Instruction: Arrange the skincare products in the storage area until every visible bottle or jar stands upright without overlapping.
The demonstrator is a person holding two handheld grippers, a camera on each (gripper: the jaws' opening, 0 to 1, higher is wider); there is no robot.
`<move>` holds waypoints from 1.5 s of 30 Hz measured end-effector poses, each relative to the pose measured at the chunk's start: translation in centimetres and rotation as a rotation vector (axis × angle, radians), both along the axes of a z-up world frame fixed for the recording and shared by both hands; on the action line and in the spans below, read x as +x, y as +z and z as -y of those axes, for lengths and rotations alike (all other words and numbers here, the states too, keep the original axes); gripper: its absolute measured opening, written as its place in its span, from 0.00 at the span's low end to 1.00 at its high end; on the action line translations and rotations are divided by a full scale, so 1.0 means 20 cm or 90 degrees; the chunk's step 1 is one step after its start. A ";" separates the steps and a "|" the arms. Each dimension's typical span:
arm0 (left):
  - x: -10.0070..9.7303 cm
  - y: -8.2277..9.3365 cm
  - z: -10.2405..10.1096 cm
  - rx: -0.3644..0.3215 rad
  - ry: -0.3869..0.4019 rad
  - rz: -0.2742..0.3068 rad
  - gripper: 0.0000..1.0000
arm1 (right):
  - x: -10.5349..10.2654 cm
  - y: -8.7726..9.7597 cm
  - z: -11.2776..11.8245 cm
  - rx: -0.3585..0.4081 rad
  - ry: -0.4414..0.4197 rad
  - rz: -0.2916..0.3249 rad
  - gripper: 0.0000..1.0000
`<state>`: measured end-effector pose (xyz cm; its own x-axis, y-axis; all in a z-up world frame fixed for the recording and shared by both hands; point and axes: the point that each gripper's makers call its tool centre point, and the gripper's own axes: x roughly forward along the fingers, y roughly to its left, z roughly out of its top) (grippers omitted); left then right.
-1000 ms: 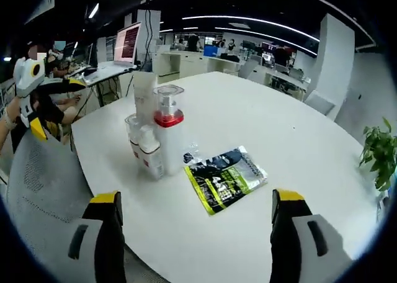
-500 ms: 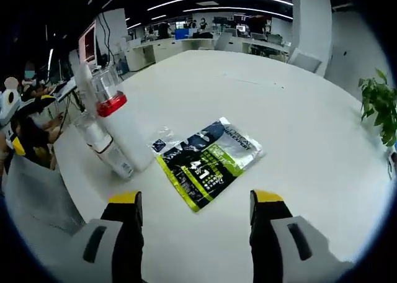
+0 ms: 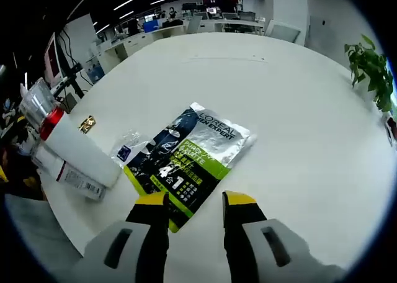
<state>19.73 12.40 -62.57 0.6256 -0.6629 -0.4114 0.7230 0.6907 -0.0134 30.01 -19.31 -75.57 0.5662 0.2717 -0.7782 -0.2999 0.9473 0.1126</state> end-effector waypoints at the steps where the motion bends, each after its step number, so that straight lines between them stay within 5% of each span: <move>1: 0.00 -0.01 0.00 0.000 -0.002 0.001 0.96 | 0.00 -0.01 0.00 -0.002 -0.001 -0.002 0.30; 8: 0.01 -0.03 0.00 -0.016 -0.031 -0.013 0.95 | 0.02 -0.01 0.05 -0.032 -0.034 -0.010 0.16; 10: 0.00 -0.05 0.01 -0.020 -0.043 -0.017 0.95 | 0.02 -0.01 0.06 -0.084 -0.008 -0.012 0.13; 18: -0.04 -0.08 0.04 -0.030 -0.046 -0.027 0.94 | 0.02 -0.01 0.00 -0.124 0.033 -0.010 0.02; 25: -0.05 -0.05 0.09 -0.019 -0.030 -0.020 0.93 | 0.01 -0.02 0.00 -0.084 0.063 -0.025 0.01; 36: -0.13 0.02 0.38 -0.004 -0.046 -0.032 0.89 | -0.07 -0.05 0.14 -0.014 0.095 -0.026 0.01; 45: -0.24 0.03 0.76 -0.001 -0.091 -0.058 0.81 | -0.11 -0.03 0.25 0.043 0.109 -0.006 0.01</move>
<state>14.89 -2.85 -62.05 0.4854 -0.7430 -0.4609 0.8093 0.5812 -0.0848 27.77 -24.22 -76.07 0.5001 0.4161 -0.7595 -0.4553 0.8724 0.1781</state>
